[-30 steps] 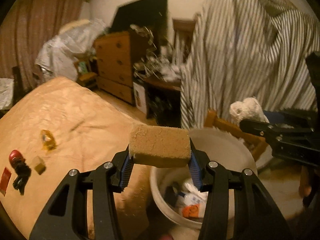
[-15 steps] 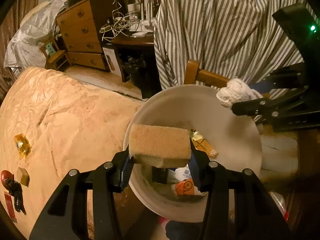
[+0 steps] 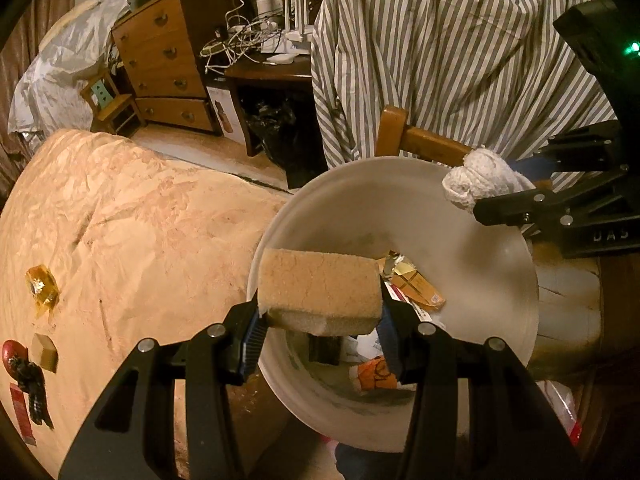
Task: Collect trash
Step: 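Open the right tool to drop the towel while the left tool keeps the sponge, then move both tools back over the trash on the bed, then grasp the plaid cloth with the left tool while the right tool grasps a beige sponge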
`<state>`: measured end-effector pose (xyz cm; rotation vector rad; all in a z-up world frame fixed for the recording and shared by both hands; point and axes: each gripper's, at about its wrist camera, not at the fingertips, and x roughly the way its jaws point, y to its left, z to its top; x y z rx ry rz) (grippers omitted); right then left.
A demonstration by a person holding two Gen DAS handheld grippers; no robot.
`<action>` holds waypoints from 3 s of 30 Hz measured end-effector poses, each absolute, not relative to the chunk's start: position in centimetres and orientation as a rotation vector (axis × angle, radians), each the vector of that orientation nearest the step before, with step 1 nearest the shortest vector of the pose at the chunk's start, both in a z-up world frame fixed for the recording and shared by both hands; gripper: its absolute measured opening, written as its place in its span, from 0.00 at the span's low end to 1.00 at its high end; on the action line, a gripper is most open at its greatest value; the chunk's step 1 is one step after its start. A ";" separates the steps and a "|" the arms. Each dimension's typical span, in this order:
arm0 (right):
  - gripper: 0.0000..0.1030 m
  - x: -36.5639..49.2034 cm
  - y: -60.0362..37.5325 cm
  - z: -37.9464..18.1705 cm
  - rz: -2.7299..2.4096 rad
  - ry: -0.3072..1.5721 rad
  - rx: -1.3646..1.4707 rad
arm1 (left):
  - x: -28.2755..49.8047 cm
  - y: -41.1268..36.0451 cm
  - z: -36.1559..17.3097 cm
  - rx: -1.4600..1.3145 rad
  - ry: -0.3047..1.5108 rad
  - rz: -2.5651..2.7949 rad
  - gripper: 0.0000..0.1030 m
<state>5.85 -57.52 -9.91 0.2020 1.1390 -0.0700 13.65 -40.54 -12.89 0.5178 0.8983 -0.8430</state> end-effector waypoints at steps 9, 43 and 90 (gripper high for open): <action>0.51 5.7 -57.7 -9.2 -0.053 1.090 0.254 | 14.0 -39.9 -12.8 0.509 0.881 -0.813 0.70; 0.94 6.3 -32.0 -5.6 0.134 0.475 0.013 | 16.9 -15.8 -13.7 0.272 0.781 -0.517 0.70; 0.63 44.2 -7.5 -21.2 0.391 0.838 -0.067 | 34.3 3.2 -20.7 0.109 0.812 -0.260 0.36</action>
